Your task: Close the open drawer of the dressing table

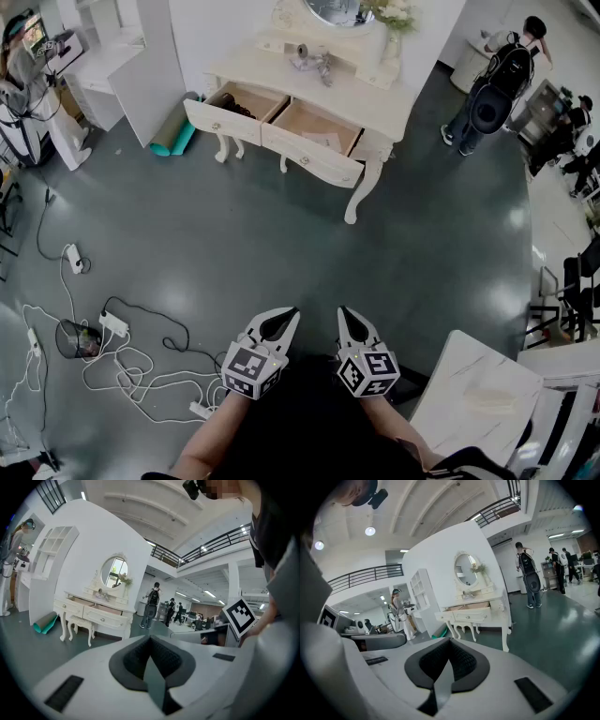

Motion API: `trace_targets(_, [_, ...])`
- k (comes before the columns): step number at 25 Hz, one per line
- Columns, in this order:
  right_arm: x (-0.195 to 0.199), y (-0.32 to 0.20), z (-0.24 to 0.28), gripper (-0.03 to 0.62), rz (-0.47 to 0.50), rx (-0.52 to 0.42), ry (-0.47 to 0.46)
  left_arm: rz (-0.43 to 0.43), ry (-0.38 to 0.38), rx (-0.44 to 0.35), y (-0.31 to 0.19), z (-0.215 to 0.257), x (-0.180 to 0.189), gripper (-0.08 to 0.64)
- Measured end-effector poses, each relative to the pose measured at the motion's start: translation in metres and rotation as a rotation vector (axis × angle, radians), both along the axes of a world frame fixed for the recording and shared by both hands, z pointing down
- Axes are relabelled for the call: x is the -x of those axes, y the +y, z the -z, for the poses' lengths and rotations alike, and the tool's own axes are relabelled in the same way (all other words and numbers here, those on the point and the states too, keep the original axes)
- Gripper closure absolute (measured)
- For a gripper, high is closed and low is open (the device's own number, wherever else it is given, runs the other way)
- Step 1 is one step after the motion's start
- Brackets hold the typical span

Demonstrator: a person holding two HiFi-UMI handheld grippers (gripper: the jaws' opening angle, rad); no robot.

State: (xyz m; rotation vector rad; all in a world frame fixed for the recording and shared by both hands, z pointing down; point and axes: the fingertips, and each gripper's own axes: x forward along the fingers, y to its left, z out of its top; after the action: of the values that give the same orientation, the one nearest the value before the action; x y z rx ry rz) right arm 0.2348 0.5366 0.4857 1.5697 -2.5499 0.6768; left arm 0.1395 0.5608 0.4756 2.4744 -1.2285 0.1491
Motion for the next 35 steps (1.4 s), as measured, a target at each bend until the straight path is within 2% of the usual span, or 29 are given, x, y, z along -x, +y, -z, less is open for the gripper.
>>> trace_targets(9, [0.007,-0.005,-0.007,0.578,-0.033,0.05,-0.049,0.001,0.002,0.012,0.0,-0.004,0.011,0.546])
trace_targets(15, [0.029,0.001,-0.005,0.578,0.021,0.021,-0.05,0.013,0.008,0.025,0.003,-0.009,0.023,0.546])
trace_targets(21, [0.03,0.0,-0.002,0.578,0.01,0.013,-0.052,0.027,0.02,0.035,0.003,-0.01,0.03,0.546])
trace_targets(27, [0.038,-0.014,-0.003,0.578,0.022,0.02,-0.059,0.049,0.019,0.039,-0.006,-0.012,0.039,0.546])
trace_targets(35, [0.062,-0.064,-0.009,0.578,0.079,0.047,-0.061,0.121,0.0,0.051,-0.049,-0.016,0.063,0.546])
